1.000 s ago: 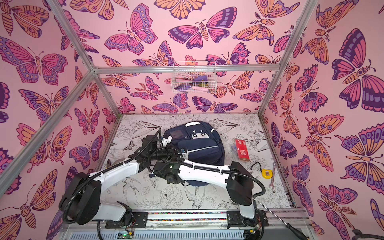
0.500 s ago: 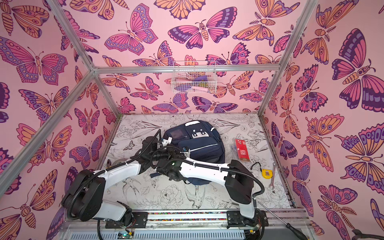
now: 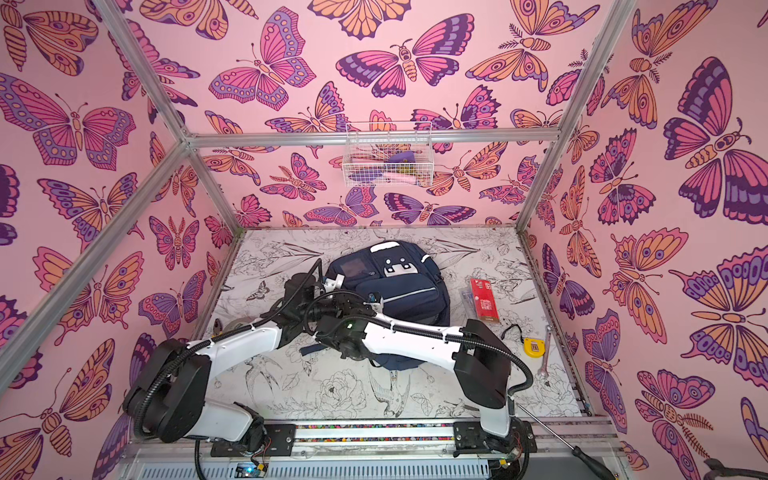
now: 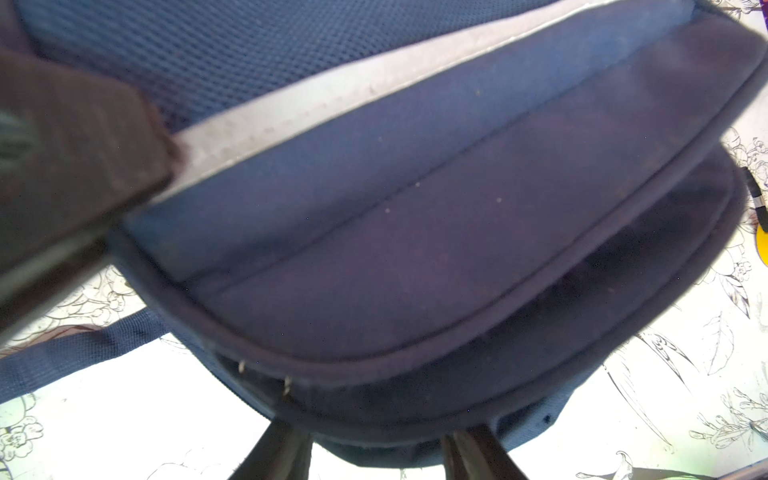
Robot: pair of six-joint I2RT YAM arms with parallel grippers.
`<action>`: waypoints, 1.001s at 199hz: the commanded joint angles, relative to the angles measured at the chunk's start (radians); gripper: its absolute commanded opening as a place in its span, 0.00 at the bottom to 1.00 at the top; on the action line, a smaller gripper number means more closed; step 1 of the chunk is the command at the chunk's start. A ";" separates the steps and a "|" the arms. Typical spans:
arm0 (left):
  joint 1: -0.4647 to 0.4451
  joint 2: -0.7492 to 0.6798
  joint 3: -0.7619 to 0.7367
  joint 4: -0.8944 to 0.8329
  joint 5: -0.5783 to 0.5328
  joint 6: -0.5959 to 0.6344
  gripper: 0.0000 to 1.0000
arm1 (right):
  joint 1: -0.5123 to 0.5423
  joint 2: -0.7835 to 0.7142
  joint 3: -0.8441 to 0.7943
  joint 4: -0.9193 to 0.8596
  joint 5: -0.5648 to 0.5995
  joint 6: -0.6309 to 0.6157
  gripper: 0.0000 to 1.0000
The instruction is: Pack the student bag
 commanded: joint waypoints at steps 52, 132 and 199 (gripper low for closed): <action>-0.003 -0.014 0.030 0.025 0.027 0.025 0.00 | -0.022 -0.043 0.007 -0.065 0.018 0.013 0.32; -0.002 0.003 0.037 0.016 0.028 0.031 0.00 | -0.039 -0.032 0.010 -0.064 -0.012 -0.014 0.08; -0.001 0.006 0.050 -0.009 0.025 0.056 0.00 | -0.057 -0.044 0.010 -0.139 -0.028 0.012 0.21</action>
